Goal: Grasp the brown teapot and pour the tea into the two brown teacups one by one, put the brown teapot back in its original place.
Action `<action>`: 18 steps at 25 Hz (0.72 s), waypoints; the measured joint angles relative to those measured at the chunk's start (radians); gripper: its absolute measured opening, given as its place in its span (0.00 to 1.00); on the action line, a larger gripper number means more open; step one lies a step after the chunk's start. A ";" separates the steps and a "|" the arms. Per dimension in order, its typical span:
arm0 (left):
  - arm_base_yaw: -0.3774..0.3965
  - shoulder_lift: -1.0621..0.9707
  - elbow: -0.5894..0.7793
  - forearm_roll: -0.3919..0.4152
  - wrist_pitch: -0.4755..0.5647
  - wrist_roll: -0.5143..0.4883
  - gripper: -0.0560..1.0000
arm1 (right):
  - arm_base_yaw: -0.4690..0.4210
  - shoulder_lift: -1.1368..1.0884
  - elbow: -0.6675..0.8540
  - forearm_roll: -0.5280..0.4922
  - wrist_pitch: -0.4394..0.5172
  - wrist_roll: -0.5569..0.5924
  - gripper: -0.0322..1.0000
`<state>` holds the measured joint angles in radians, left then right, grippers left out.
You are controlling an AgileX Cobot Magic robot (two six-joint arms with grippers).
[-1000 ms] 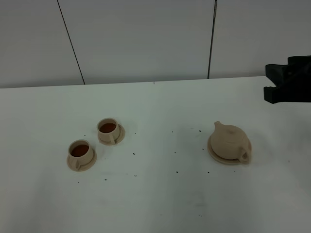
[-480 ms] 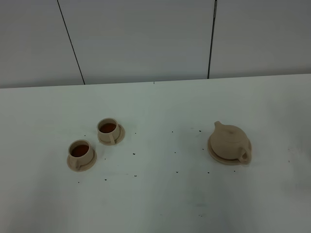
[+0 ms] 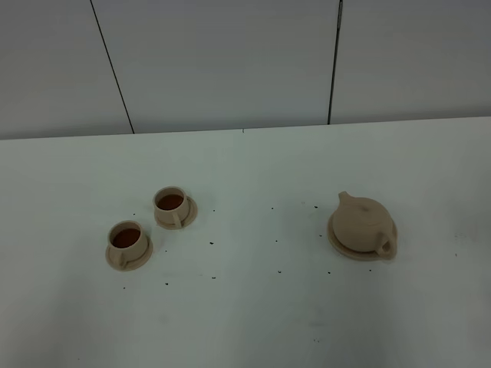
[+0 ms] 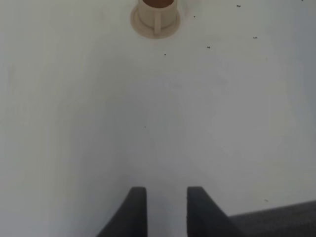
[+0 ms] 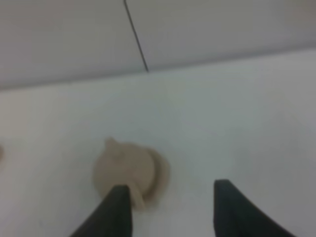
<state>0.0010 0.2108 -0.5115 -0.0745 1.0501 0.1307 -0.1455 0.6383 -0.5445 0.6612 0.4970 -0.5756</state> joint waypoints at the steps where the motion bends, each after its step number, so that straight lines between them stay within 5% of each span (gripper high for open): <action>1: 0.000 0.000 0.000 0.000 0.000 0.000 0.31 | -0.009 -0.025 -0.008 -0.057 0.028 0.053 0.39; 8: 0.000 0.000 0.000 0.000 0.000 0.000 0.31 | -0.016 -0.228 -0.030 -0.375 0.262 0.368 0.39; 18: 0.000 0.000 0.000 0.000 0.000 0.000 0.31 | -0.016 -0.483 -0.030 -0.519 0.521 0.488 0.39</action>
<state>0.0010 0.2108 -0.5115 -0.0745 1.0501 0.1307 -0.1616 0.1556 -0.5748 0.1419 1.0175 -0.0879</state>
